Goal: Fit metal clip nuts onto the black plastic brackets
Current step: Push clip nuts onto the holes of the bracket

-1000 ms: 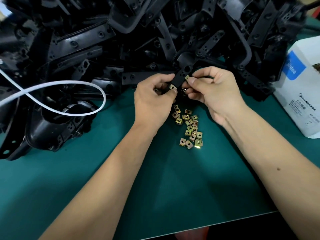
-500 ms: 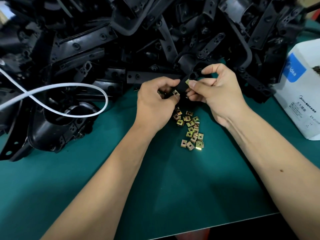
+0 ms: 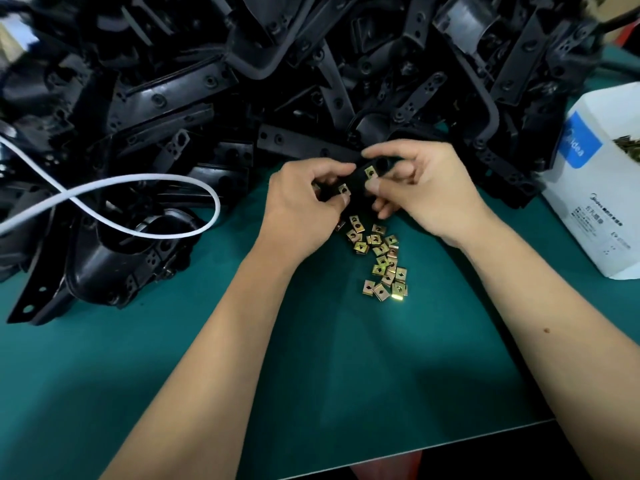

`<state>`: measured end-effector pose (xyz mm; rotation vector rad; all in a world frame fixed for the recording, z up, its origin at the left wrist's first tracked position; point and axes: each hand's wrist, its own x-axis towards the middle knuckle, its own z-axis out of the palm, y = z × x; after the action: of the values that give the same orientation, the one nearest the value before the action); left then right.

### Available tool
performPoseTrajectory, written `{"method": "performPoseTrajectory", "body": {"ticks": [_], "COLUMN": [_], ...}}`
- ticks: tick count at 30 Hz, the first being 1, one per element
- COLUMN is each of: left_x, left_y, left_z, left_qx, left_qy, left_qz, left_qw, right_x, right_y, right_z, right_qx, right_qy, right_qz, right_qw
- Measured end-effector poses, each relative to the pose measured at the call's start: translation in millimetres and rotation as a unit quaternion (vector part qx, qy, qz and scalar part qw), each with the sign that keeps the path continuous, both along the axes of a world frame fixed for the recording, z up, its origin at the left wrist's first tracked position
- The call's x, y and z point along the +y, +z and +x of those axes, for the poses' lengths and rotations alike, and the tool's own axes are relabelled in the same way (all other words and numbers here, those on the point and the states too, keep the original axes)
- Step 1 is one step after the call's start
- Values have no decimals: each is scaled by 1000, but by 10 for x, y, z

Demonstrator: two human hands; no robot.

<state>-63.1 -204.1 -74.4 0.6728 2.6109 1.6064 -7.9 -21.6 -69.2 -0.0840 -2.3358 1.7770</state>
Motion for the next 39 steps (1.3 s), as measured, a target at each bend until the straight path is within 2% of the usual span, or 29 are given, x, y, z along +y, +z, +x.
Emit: {"method": "performPoseTrajectory", "body": {"ticks": [3, 6, 11, 16, 20, 25, 28, 32, 34, 35, 37, 39], "left_x": [-34, -66, -115, -154, -165, -47, 250, 822, 1225, 1459, 1909, 2380], "left_y": [4, -4, 37, 105, 252, 613, 922, 1313, 1400, 1418, 1377, 1225], "left_z": [-3, -33, -42, -55, -12, 180, 416, 763, 1037, 1204, 1575, 2051], "left_qx": [69, 91, 158, 160, 199, 281, 297, 332, 320, 297, 289, 309], "left_qy": [8, 20, -5, -16, -35, -38, -33, -48, -90, -122, -171, -246], "left_qz": [-45, -50, -103, -136, -162, -109, -50, 2, 52, 81, 102, 118], "left_qw": [997, 994, 982, 978, 966, 953, 953, 942, 942, 944, 936, 911], "right_x": [11, 23, 28, 7, -32, 29, 225, 573, 809, 952, 1205, 1445], "right_y": [-3, 19, 16, -18, 70, 417, 784, 1157, 1203, 1181, 1026, 789], "right_z": [14, 47, 59, 59, 121, 404, 661, 1068, 1428, 1666, 2149, 2654], "right_qx": [35, 64, 72, 81, 102, 159, 196, 230, 259, 278, 303, 307], "right_qy": [-32, -64, -54, -32, -30, -134, -188, -258, -312, -328, -330, -328], "right_qz": [177, 259, 276, 259, 254, 247, 264, 233, 206, 160, -21, -201], "right_qw": [983, 962, 957, 962, 961, 947, 925, 909, 891, 889, 894, 871]}}
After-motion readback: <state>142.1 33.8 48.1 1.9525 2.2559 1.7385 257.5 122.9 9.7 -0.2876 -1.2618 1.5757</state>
